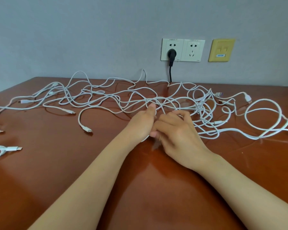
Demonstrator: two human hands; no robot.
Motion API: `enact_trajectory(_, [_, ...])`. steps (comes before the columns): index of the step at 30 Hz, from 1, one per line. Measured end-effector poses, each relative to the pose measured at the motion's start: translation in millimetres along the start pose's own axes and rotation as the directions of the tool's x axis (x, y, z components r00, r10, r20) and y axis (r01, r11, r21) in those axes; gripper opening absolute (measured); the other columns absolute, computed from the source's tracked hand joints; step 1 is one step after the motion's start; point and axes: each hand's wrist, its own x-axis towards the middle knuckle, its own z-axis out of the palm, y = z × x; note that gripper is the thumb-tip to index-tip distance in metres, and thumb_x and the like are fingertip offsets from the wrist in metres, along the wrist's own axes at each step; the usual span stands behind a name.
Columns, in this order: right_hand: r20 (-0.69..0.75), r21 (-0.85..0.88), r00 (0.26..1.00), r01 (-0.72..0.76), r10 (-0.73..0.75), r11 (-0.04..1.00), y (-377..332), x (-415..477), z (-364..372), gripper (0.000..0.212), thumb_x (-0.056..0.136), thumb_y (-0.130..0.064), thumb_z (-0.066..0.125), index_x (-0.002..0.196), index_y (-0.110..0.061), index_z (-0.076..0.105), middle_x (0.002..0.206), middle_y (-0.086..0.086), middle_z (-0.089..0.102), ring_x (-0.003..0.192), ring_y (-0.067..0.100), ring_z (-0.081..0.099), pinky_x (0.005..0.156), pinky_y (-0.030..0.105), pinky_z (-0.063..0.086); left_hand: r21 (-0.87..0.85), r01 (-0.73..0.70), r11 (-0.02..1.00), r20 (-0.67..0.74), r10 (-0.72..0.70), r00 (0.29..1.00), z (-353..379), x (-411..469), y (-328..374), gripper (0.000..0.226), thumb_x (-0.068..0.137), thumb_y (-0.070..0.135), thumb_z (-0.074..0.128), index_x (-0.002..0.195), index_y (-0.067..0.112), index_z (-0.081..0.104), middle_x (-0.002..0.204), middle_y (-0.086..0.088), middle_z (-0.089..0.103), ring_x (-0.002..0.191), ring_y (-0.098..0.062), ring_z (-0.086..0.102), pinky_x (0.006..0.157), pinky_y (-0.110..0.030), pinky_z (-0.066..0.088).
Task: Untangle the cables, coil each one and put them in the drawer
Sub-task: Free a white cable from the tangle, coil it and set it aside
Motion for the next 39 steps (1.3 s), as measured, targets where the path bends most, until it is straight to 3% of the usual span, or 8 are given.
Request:
enact_trajectory(3, [-0.047, 0.115, 0.988, -0.138, 0.144, 0.984, -6, 3, -4, 0.010, 0.082, -0.028, 0.056, 0.086, -0.019, 0.054, 0.069, -0.018, 0.050, 0.070, 0.003, 0.042, 0.085, 0.029, 0.028, -0.017, 0.059, 0.998, 0.157, -0.056, 0.986, 3, -1, 0, 0.068, 0.092, 0.065, 0.013, 0.073, 0.018, 0.058, 0.040, -0.002, 0.042, 0.037, -0.017, 0.030, 0.043, -0.023, 0.022])
enact_trajectory(10, [0.040, 0.197, 0.870, -0.489, 0.492, 0.850, -1, 5, -12, 0.048, 0.063, -0.048, 0.074, 0.074, -0.027, 0.032, 0.047, -0.011, 0.040, 0.049, 0.010, 0.044, 0.056, 0.021, 0.030, 0.083, -0.016, 0.996, 0.461, -0.024, 0.887, -6, -18, 1, 0.063, 0.082, 0.074, 0.009, 0.076, 0.033, 0.057, 0.041, 0.005, 0.029, 0.032, -0.007, 0.015, 0.037, -0.015, 0.012])
enact_trajectory(14, [0.186, 0.340, 0.852, -0.524, 0.490, 0.781, 1, 7, -14, 0.039, 0.068, -0.045, 0.074, 0.079, -0.026, 0.042, 0.047, -0.009, 0.048, 0.048, 0.005, 0.045, 0.048, 0.017, 0.032, -0.043, 0.030, 0.999, 0.554, -0.001, 0.833, -15, -17, 0, 0.069, 0.077, 0.074, 0.017, 0.044, 0.030, 0.057, 0.046, 0.004, 0.021, 0.030, -0.003, 0.013, 0.036, -0.015, 0.008])
enact_trajectory(18, [0.296, 0.528, 0.847, -0.530, 0.441, 0.664, 5, 8, -21, 0.019, 0.085, -0.032, 0.063, 0.094, -0.020, 0.051, 0.047, -0.007, 0.052, 0.039, 0.006, 0.039, 0.046, 0.023, 0.035, -0.201, 0.130, 0.971, 0.613, 0.021, 0.790, -22, -14, 2, 0.053, 0.065, 0.073, 0.030, 0.056, 0.022, 0.041, 0.041, 0.006, 0.024, 0.026, -0.002, 0.015, 0.037, -0.015, 0.005])
enact_trajectory(22, [0.371, 0.625, 0.826, -0.560, 0.424, 0.544, 11, 6, -27, 0.006, 0.093, -0.019, 0.054, 0.099, -0.019, 0.054, 0.047, 0.004, 0.047, 0.033, 0.013, 0.035, 0.040, 0.022, 0.032, -0.307, 0.206, 0.929, 0.589, 0.015, 0.808, -27, -11, 3, 0.045, 0.071, 0.063, 0.040, 0.069, 0.019, 0.046, 0.042, 0.006, 0.023, 0.025, -0.003, 0.016, 0.036, -0.014, 0.006])
enact_trajectory(27, [0.349, 0.630, 0.810, -0.575, 0.472, 0.521, 14, 6, -20, 0.007, 0.087, -0.011, 0.060, 0.083, -0.016, 0.057, 0.060, 0.005, 0.060, 0.047, 0.015, 0.052, 0.064, 0.026, 0.043, -0.291, 0.145, 0.946, 0.396, -0.018, 0.918, -24, -8, 2, 0.040, 0.091, 0.049, 0.039, 0.072, 0.015, 0.046, 0.041, 0.007, 0.021, 0.027, -0.004, 0.014, 0.033, -0.012, 0.009])
enact_trajectory(34, [0.230, 0.660, 0.785, -0.560, 0.575, 0.501, 9, 6, -11, 0.017, 0.096, -0.014, 0.047, 0.084, -0.019, 0.058, 0.046, -0.007, 0.051, 0.040, 0.002, 0.041, 0.048, 0.013, 0.034, -0.029, -0.164, 0.986, 0.143, 0.166, 0.976, -7, -8, -2, 0.039, 0.094, 0.045, 0.044, 0.071, 0.014, 0.050, 0.037, 0.010, 0.032, 0.029, -0.006, 0.023, 0.033, -0.013, 0.019])
enact_trajectory(39, [0.167, 0.712, 0.720, -0.561, 0.673, 0.423, 12, 8, -5, 0.019, 0.096, -0.012, 0.046, 0.080, -0.021, 0.043, 0.041, -0.012, 0.048, 0.041, -0.001, 0.041, 0.050, 0.016, 0.031, 0.261, -0.336, 0.905, 0.252, 0.272, 0.929, -4, -11, -3, 0.034, 0.092, 0.046, 0.043, 0.064, 0.029, 0.049, 0.047, 0.009, 0.042, 0.036, 0.001, 0.040, 0.047, -0.016, 0.029])
